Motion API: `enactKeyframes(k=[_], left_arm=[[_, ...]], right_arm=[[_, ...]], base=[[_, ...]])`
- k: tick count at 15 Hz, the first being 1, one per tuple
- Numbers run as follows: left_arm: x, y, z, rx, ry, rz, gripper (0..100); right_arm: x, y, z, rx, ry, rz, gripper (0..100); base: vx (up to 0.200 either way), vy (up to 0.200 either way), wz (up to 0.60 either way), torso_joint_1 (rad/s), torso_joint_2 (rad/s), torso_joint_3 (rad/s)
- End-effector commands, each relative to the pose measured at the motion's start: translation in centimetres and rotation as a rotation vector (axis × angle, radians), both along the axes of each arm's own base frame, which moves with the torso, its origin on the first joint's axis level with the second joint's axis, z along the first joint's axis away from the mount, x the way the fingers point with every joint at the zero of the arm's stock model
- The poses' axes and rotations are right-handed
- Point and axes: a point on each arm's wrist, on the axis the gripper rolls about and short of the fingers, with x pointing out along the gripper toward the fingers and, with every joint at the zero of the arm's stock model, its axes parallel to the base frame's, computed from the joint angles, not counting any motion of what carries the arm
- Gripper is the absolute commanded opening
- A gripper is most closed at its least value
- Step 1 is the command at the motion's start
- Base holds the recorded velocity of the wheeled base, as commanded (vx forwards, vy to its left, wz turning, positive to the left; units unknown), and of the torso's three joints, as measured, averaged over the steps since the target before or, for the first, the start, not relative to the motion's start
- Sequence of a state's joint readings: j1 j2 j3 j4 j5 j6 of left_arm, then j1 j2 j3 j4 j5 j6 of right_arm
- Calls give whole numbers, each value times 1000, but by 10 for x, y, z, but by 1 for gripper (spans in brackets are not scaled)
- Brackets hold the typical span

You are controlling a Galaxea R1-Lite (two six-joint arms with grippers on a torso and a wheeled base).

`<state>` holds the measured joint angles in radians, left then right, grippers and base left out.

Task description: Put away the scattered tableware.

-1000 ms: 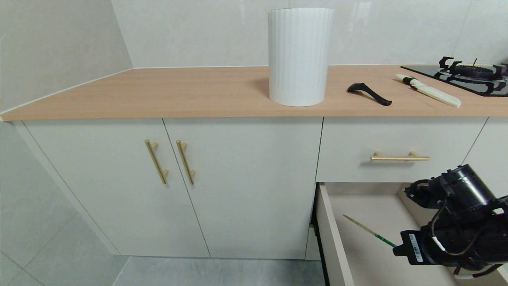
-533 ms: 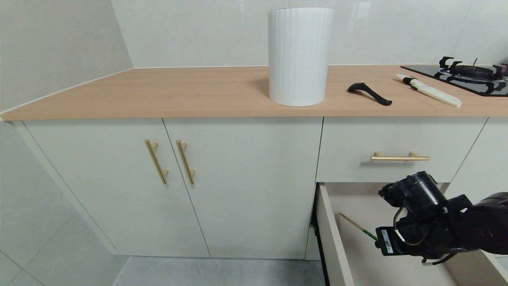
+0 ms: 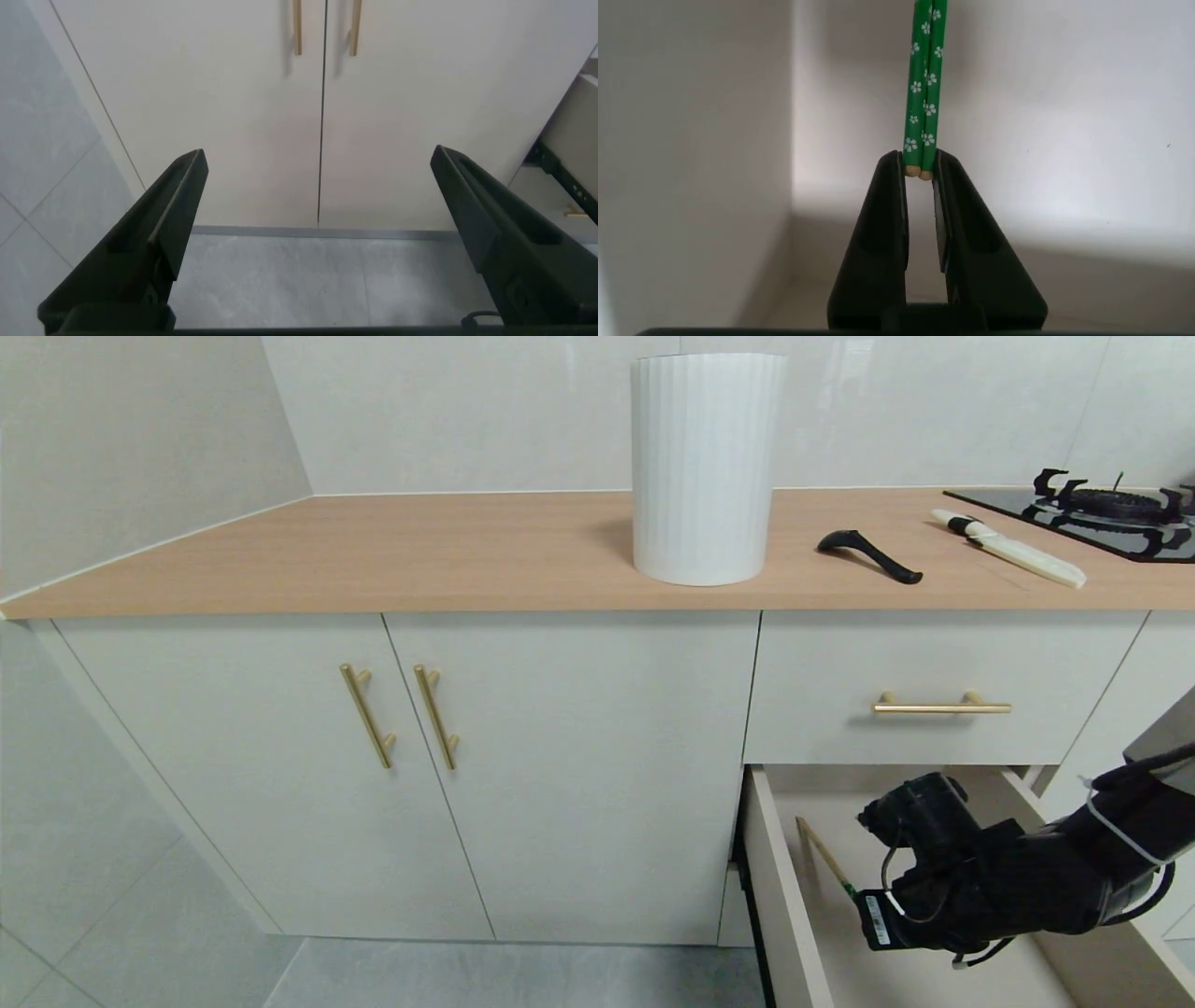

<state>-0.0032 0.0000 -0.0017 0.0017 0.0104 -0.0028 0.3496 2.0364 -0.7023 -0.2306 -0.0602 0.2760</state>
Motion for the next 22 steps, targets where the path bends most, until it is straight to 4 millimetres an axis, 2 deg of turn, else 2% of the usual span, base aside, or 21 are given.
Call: enactKeyframes(k=[1, 7, 13, 14, 18, 20, 22], left_arm=[[0, 0, 0, 0, 0, 0, 100], [0, 0, 0, 0, 0, 0, 100], [0, 0, 0, 0, 0, 0, 100], [0, 0, 0, 0, 0, 0, 100], [0, 0, 0, 0, 0, 2, 100], [0, 0, 0, 0, 0, 0, 100], [0, 0, 0, 0, 0, 0, 100]], right_arm=[[2, 0, -16, -12, 33, -1, 0], [14, 4, -49, -28, 11, -5, 0], [16, 0, -43, -22, -9, -19, 0], [16, 0, -43, -22, -8, -19, 100], [15, 0, -41, -21, -12, -19, 100], [6, -3, -10, 7, -89, -20, 100], [-14, -11, 39, 36, -218, 5, 100]], base=[[0, 0, 0, 0, 0, 0], [0, 0, 0, 0, 0, 0], [0, 0, 0, 0, 0, 0], [0, 0, 0, 0, 0, 0], [0, 0, 0, 0, 0, 0], [0, 0, 0, 0, 0, 0], [0, 0, 0, 0, 0, 0]])
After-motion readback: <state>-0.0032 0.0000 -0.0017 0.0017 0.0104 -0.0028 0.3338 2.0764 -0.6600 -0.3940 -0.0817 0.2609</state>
